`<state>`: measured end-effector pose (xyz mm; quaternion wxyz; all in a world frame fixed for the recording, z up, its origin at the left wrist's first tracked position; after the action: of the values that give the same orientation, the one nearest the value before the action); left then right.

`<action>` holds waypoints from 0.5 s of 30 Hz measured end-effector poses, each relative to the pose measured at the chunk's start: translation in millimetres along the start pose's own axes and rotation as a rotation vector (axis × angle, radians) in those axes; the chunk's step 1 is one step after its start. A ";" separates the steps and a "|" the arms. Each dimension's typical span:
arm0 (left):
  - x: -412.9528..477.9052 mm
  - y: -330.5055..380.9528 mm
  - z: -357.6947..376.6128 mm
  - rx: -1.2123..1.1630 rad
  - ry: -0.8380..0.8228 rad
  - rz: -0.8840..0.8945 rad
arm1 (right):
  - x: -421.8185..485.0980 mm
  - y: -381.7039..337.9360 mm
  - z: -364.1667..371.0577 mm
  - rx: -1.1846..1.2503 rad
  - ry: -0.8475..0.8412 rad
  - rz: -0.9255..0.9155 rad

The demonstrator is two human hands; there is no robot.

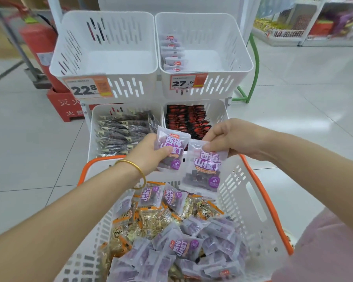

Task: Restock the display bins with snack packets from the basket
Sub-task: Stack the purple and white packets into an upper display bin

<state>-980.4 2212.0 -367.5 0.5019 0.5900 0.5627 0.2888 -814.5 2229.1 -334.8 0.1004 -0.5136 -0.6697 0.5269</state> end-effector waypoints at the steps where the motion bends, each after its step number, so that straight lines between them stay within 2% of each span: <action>1: 1.6 -4.2 2.7 -0.035 -0.021 -0.011 | 0.4 -6.8 -0.5 0.009 0.007 -0.032; 7: 3.2 -2.2 16.5 -0.232 -0.085 -0.028 | -1.2 -32.0 -10.0 0.099 0.117 -0.173; 10: 0.1 8.2 25.4 -0.138 -0.148 0.031 | -0.6 -36.0 -12.2 0.089 0.193 -0.227; 13: 0.5 7.6 27.4 -0.103 -0.139 0.073 | -1.7 -43.7 -12.5 -0.025 0.254 -0.288; 15: -0.3 10.5 26.7 -0.103 -0.114 0.104 | -4.1 -51.3 -17.8 -0.194 0.351 -0.308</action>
<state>-952.4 2206.1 -366.5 0.5469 0.6073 0.4862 0.3093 -830.4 2240.8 -284.0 0.2441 -0.4964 -0.7599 0.3414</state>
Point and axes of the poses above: each hand's wrist, its own x-axis towards the middle knuckle, its own z-axis out of the palm, y = z × x, the point moved 9 cm from there along x, towards the middle knuckle, and after that the axes turned 7 degrees about -y, right-handed, at the moved point
